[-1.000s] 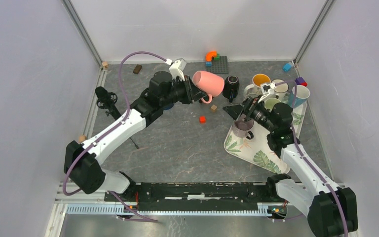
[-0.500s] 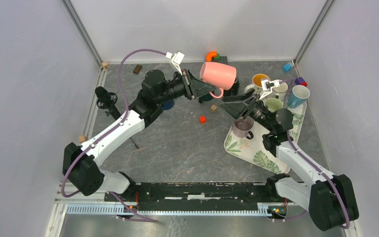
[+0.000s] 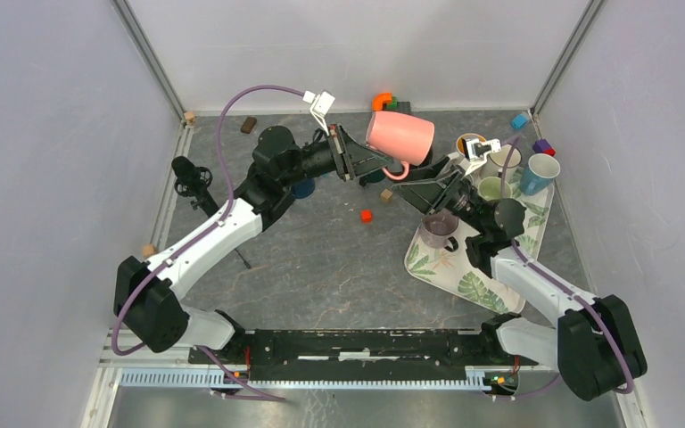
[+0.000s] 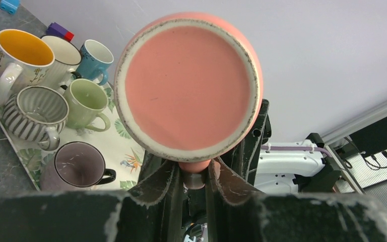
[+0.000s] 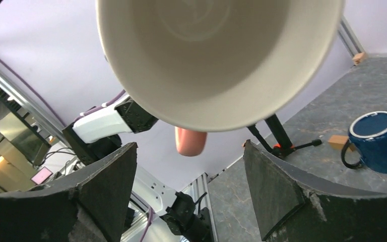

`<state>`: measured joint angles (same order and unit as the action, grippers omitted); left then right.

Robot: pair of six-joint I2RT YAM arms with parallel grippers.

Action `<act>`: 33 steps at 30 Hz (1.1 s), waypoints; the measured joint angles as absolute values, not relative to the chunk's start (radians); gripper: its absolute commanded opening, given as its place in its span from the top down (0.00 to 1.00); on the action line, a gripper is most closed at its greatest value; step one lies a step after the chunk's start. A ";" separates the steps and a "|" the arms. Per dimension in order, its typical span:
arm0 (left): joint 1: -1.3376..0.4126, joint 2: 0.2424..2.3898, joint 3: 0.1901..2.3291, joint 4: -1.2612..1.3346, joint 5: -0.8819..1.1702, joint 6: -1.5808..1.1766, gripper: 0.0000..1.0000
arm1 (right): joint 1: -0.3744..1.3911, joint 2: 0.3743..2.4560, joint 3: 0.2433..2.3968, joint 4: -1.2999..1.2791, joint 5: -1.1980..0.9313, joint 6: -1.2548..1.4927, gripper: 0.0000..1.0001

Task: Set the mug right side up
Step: Turn over the cup at the center of the board.

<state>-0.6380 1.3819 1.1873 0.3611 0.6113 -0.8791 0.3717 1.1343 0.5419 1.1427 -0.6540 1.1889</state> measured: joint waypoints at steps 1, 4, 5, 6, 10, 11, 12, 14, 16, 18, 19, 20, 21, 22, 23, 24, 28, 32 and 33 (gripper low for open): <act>-0.638 1.383 1.187 0.366 0.614 -0.881 0.98 | 0.377 1.136 0.543 1.154 -0.653 1.194 0.21; -0.638 1.390 1.182 0.385 0.630 -0.888 0.98 | 0.388 1.142 0.548 1.178 -0.646 1.209 0.26; -0.638 1.392 1.180 0.389 0.632 -0.891 0.98 | 0.393 1.145 0.549 1.185 -0.641 1.213 0.27; -0.638 1.395 1.176 0.396 0.636 -0.894 0.98 | 0.395 1.147 0.549 1.190 -0.637 1.216 0.28; -0.638 1.402 1.164 0.403 0.647 -0.900 0.98 | 0.408 1.156 0.551 1.203 -0.618 1.228 0.33; -0.638 1.402 1.161 0.406 0.651 -0.901 0.98 | 0.411 1.159 0.552 1.205 -0.614 1.230 0.35; -0.638 1.403 1.157 0.414 0.657 -0.901 0.98 | 0.413 1.161 0.552 1.206 -0.609 1.231 0.37; -0.638 1.403 1.156 0.420 0.659 -0.901 0.98 | 0.418 1.166 0.554 1.207 -0.601 1.234 0.41; -0.638 1.403 1.155 0.426 0.663 -0.901 0.98 | 0.424 1.172 0.556 1.210 -0.599 1.237 0.45; -0.638 1.403 1.155 0.430 0.665 -0.901 0.98 | 0.428 1.177 0.559 1.210 -0.596 1.238 0.49; -0.638 1.403 1.154 0.434 0.667 -0.901 0.98 | 0.429 1.179 0.560 1.210 -0.593 1.241 0.51; -0.638 1.403 1.153 0.437 0.668 -0.901 0.98 | 0.430 1.180 0.560 1.209 -0.589 1.242 0.53; -0.638 1.403 1.150 0.444 0.669 -0.901 0.98 | 0.432 1.181 0.561 1.209 -0.586 1.243 0.55; -0.638 1.403 1.147 0.452 0.670 -0.901 0.98 | 0.433 1.182 0.561 1.210 -0.583 1.246 0.56; -0.638 1.403 1.144 0.458 0.672 -0.901 0.98 | 0.434 1.185 0.561 1.210 -0.582 1.248 0.58; -0.638 1.402 1.141 0.462 0.673 -0.901 0.98 | 0.435 1.187 0.561 1.209 -0.579 1.251 0.60; -0.636 1.402 1.132 0.475 0.676 -0.901 0.98 | 0.439 1.194 0.561 1.202 -0.570 1.254 0.74; -0.634 1.399 1.123 0.487 0.680 -0.901 0.98 | 0.446 1.194 0.561 1.200 -0.567 1.254 0.92; -0.634 1.399 1.122 0.487 0.680 -0.902 0.97 | 0.447 1.194 0.561 1.196 -0.567 1.251 0.98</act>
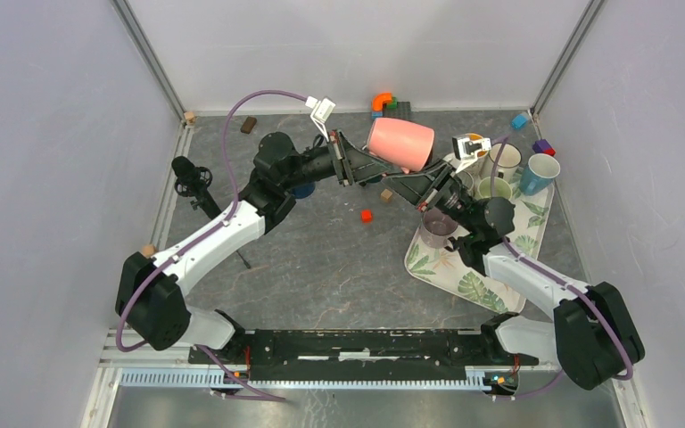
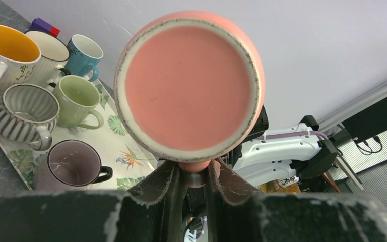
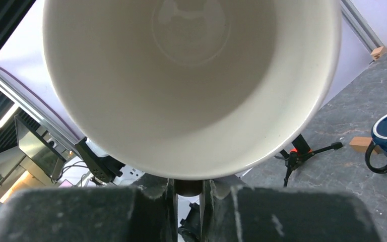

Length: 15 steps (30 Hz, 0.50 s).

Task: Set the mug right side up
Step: Turn over the cup at the center of the board.

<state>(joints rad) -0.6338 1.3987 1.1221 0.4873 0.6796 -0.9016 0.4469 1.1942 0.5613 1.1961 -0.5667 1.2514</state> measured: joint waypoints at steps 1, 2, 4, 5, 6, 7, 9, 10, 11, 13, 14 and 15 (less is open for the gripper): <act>-0.633 1.398 1.121 0.488 0.679 -0.902 0.94 | 0.448 1.194 0.561 1.193 -0.565 1.247 1.00; -0.633 1.398 1.121 0.488 0.679 -0.902 0.91 | 0.450 1.193 0.562 1.188 -0.562 1.244 1.00; -0.630 1.396 1.118 0.488 0.680 -0.902 0.83 | 0.452 1.188 0.565 1.176 -0.559 1.232 1.00; -0.630 1.394 1.117 0.488 0.680 -0.902 0.77 | 0.454 1.184 0.567 1.163 -0.558 1.224 1.00; -0.630 1.394 1.116 0.488 0.680 -0.902 0.69 | 0.456 1.177 0.569 1.147 -0.555 1.213 1.00; -0.629 1.393 1.115 0.488 0.681 -0.902 0.64 | 0.456 1.170 0.570 1.132 -0.554 1.203 1.00; -0.630 1.393 1.114 0.488 0.682 -0.901 0.48 | 0.458 1.152 0.573 1.093 -0.547 1.174 1.00; -0.630 1.393 1.113 0.488 0.683 -0.901 0.45 | 0.459 1.143 0.575 1.066 -0.541 1.158 1.00; -0.631 1.391 1.113 0.488 0.683 -0.901 0.39 | 0.462 1.135 0.576 1.039 -0.536 1.142 1.00; -0.632 1.390 1.113 0.482 0.683 -0.900 0.30 | 0.464 1.121 0.581 0.982 -0.522 1.109 1.00; -0.632 1.390 1.113 0.478 0.683 -0.900 0.25 | 0.465 1.114 0.585 0.953 -0.515 1.092 1.00; -0.633 1.389 1.113 0.474 0.683 -0.900 0.21 | 0.466 1.108 0.587 0.927 -0.509 1.076 1.00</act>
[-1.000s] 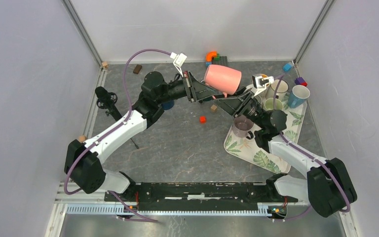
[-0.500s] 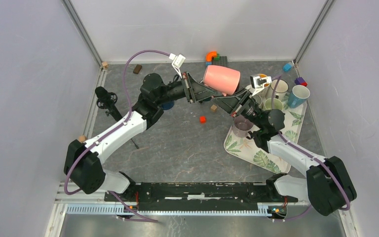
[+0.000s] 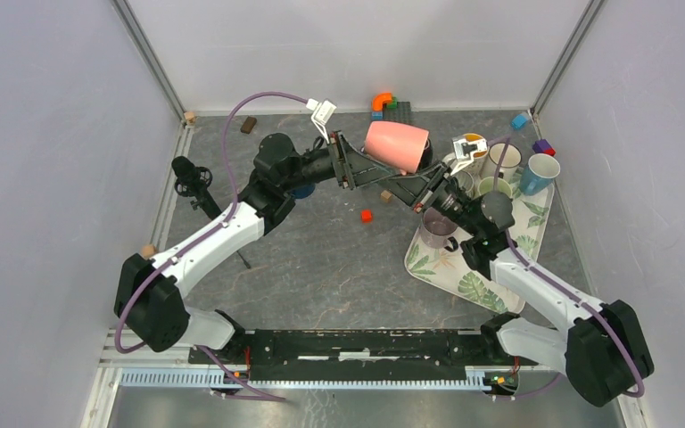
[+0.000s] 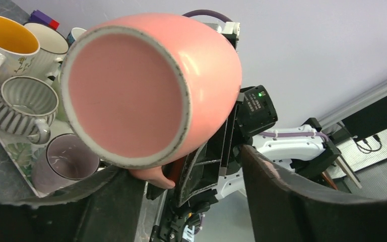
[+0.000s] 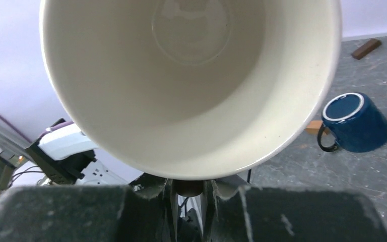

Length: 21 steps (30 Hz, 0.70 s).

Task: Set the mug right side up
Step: Turn over the cup at the center of the board.

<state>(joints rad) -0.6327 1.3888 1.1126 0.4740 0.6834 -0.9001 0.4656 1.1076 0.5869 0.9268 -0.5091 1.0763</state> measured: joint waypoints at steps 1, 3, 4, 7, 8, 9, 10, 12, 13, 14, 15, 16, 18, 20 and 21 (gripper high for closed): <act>-0.633 1.388 1.113 0.469 0.683 -0.900 0.17 | 0.467 1.101 0.589 0.900 -0.502 1.061 1.00; -0.635 1.388 1.112 0.458 0.683 -0.899 0.07 | 0.470 1.084 0.592 0.848 -0.486 1.027 1.00; -0.636 1.386 1.112 0.451 0.683 -0.898 0.03 | 0.471 1.075 0.593 0.823 -0.479 1.012 1.00; -0.637 1.379 1.111 0.419 0.681 -0.880 0.00 | 0.475 1.040 0.596 0.734 -0.449 0.959 1.00; -0.637 1.374 1.111 0.402 0.679 -0.870 0.00 | 0.477 1.028 0.600 0.701 -0.437 0.940 1.00; -0.637 1.367 1.110 0.384 0.676 -0.858 0.00 | 0.477 1.018 0.604 0.672 -0.425 0.922 1.00; -0.637 1.360 1.110 0.365 0.669 -0.846 0.00 | 0.477 1.008 0.609 0.640 -0.409 0.902 1.00; -0.637 1.344 1.110 0.324 0.656 -0.820 0.00 | 0.477 0.988 0.620 0.576 -0.374 0.864 1.00; -0.637 1.336 1.110 0.306 0.651 -0.806 0.00 | 0.477 0.977 0.625 0.533 -0.351 0.841 1.00; -0.637 1.323 1.110 0.279 0.641 -0.788 0.00 | 0.476 0.967 0.630 0.493 -0.328 0.821 1.00; -0.637 1.313 1.110 0.258 0.633 -0.772 0.00 | 0.476 0.958 0.635 0.450 -0.307 0.802 1.00; -0.637 1.300 1.110 0.230 0.625 -0.752 0.00 | 0.476 0.949 0.642 0.399 -0.281 0.779 1.00; -0.637 1.276 1.110 0.176 0.603 -0.715 0.00 | 0.476 0.934 0.658 0.306 -0.226 0.738 1.00; -0.637 1.257 1.110 0.129 0.589 -0.683 0.00 | 0.476 0.920 0.669 0.224 -0.174 0.702 1.00; -0.637 1.249 1.110 0.108 0.580 -0.668 0.00 | 0.476 0.912 0.674 0.187 -0.149 0.686 1.00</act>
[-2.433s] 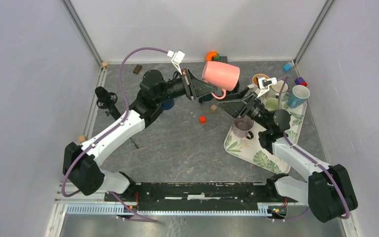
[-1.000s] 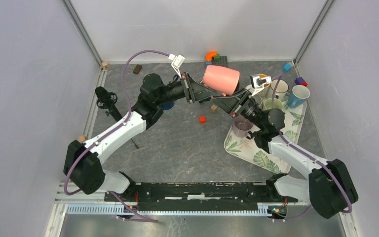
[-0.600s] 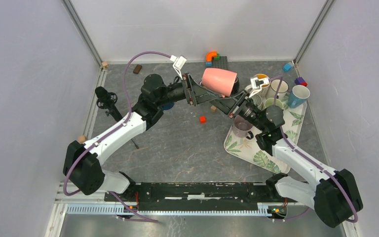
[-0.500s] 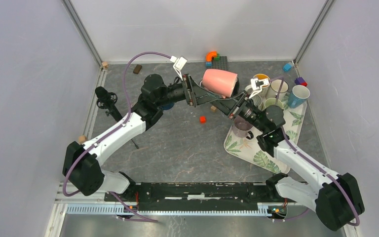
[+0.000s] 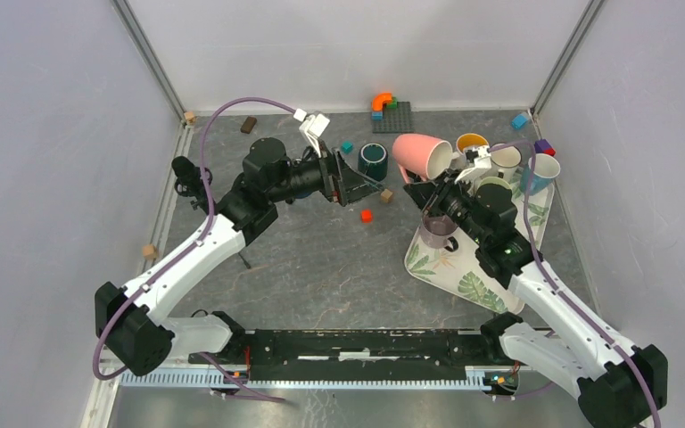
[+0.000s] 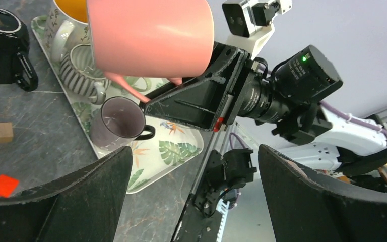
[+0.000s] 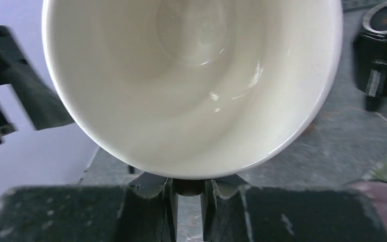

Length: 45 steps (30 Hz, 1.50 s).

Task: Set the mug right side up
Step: Turn over the cup at the center of the board, then place the cup on the tray.

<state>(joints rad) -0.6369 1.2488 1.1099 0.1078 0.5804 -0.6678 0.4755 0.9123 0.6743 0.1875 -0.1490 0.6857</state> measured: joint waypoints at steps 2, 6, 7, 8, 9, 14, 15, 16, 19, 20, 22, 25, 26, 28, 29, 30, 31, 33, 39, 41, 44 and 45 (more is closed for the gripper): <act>-0.637 1.234 1.110 0.069 0.574 -0.641 0.00 | 0.476 0.897 0.685 0.110 -0.094 0.655 1.00; -0.637 1.214 1.110 0.005 0.566 -0.597 0.00 | 0.476 0.881 0.717 -0.029 0.016 0.609 1.00; -0.637 1.213 1.110 -0.009 0.562 -0.587 0.00 | 0.476 0.881 0.728 -0.062 0.041 0.601 1.00; -0.637 1.212 1.110 -0.021 0.559 -0.582 0.00 | 0.476 0.882 0.744 -0.107 0.073 0.591 1.00; -0.637 1.211 1.108 -0.028 0.556 -0.578 0.00 | 0.476 0.882 0.760 -0.147 0.102 0.579 1.00; -0.637 1.190 1.079 -0.039 0.551 -0.566 0.00 | 0.456 0.912 0.857 -0.310 0.229 0.525 1.00; -0.637 1.184 1.073 -0.044 0.551 -0.565 0.00 | 0.446 0.922 0.877 -0.334 0.249 0.516 1.00; -0.637 1.179 1.067 -0.050 0.551 -0.565 0.00 | 0.430 0.933 0.897 -0.358 0.265 0.506 1.00; -0.637 1.166 1.050 -0.055 0.551 -0.565 0.00 | 0.365 0.947 0.918 -0.393 0.276 0.487 1.00; -0.637 1.163 1.044 -0.056 0.551 -0.565 0.00 | 0.334 0.949 0.918 -0.406 0.274 0.480 1.00; -0.637 1.154 1.034 -0.060 0.551 -0.565 0.00 | 0.262 0.949 0.918 -0.443 0.276 0.466 1.00; -0.637 1.142 1.026 -0.070 0.552 -0.565 0.00 | 0.177 0.949 0.918 -0.486 0.283 0.445 1.00; -0.637 1.141 1.026 -0.073 0.552 -0.565 0.00 | 0.154 0.949 0.918 -0.498 0.290 0.437 1.00; -0.637 1.138 1.024 -0.073 0.553 -0.565 0.00 | 0.107 0.949 0.918 -0.524 0.298 0.419 1.00; -0.637 1.137 1.023 -0.073 0.553 -0.565 0.00 | 0.087 0.949 0.918 -0.532 0.300 0.412 1.00; -0.637 1.137 1.023 -0.073 0.553 -0.565 0.00 | 0.064 0.949 0.918 -0.542 0.300 0.403 1.00; -0.637 1.137 1.021 -0.073 0.554 -0.566 0.00 | 0.043 0.949 0.918 -0.549 0.300 0.395 1.00; -0.637 1.137 1.016 -0.073 0.556 -0.566 0.00 | 0.002 0.949 0.918 -0.560 0.297 0.384 1.00; -0.640 1.137 1.005 -0.081 0.560 -0.566 0.00 | -0.138 0.949 0.893 -0.562 0.274 0.352 1.00; -0.641 1.137 1.005 -0.085 0.559 -0.566 0.00 | -0.172 0.949 0.867 -0.563 0.254 0.344 1.00; -0.642 1.137 1.005 -0.103 0.559 -0.566 0.00 | -0.211 0.956 0.826 -0.567 0.220 0.335 1.00; -0.642 1.137 1.005 -0.110 0.558 -0.566 0.00 | -0.220 0.959 0.817 -0.568 0.211 0.334 1.00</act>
